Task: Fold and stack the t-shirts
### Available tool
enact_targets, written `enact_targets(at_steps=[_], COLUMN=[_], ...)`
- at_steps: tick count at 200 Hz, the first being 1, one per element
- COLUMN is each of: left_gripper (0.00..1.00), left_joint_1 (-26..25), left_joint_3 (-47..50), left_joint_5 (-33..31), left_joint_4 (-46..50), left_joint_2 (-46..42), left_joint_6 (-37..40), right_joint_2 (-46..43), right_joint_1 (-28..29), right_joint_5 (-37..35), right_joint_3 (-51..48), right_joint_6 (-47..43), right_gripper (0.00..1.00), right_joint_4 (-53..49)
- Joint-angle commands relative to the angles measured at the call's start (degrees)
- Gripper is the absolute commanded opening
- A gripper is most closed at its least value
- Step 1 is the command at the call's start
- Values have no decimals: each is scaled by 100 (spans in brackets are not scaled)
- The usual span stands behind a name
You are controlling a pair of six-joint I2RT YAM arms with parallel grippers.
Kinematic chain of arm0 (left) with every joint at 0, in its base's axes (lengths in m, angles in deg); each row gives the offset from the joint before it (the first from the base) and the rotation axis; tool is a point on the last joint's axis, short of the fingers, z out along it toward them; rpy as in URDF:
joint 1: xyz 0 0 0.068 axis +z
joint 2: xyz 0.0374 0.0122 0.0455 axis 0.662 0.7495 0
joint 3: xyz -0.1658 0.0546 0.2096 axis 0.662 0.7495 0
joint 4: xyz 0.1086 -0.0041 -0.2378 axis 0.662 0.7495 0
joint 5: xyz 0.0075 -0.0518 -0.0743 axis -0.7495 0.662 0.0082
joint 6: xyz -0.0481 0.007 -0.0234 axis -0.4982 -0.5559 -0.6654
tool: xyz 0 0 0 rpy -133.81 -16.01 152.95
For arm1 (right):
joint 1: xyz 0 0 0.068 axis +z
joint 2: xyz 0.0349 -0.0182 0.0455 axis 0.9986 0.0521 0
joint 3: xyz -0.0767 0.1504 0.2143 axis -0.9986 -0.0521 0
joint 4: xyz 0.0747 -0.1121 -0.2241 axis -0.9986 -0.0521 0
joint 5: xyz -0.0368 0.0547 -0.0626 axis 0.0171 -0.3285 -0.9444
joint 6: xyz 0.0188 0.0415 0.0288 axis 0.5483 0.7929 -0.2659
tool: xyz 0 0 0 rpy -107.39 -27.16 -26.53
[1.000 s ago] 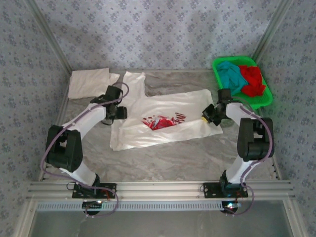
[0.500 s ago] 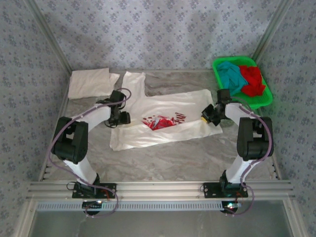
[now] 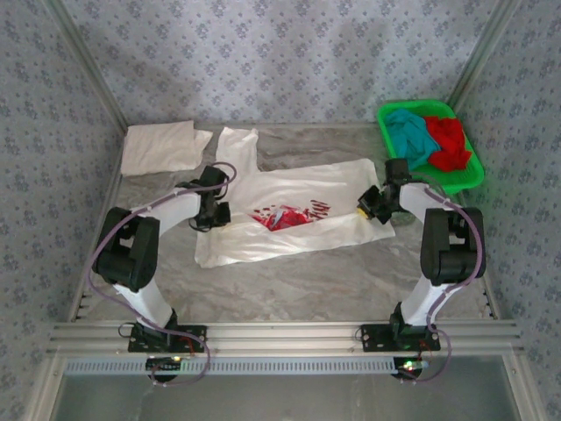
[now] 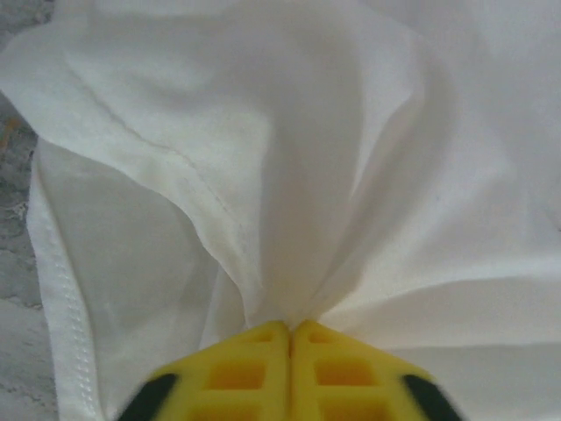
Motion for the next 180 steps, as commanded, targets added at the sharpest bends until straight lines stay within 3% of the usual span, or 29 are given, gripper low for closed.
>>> enact_targets(at_steps=[1, 82, 147, 180], left_gripper=[0, 0, 0, 0], left_joint_1=[-3, -3, -12, -11], left_joint_3=[-277, -1332, -2174, -2514], left_joint_5=[-235, -963, -1049, -961], left_joint_4=[204, 1034, 1363, 1439], left_joint_2=[-82, -646, 179, 646], left_joint_6=[51, 558, 1056, 1365], right_joint_2=[-14, -79, -15, 76], right_joint_1=[10, -108, -213, -218], right_joint_5=[-15, -49, -90, -56], right_joint_3=[-24, 134, 170, 134], right_joint_6=[-18, -84, -111, -107], right_gripper=[0, 0, 0, 8], right_joint_4=[-47, -201, -175, -46])
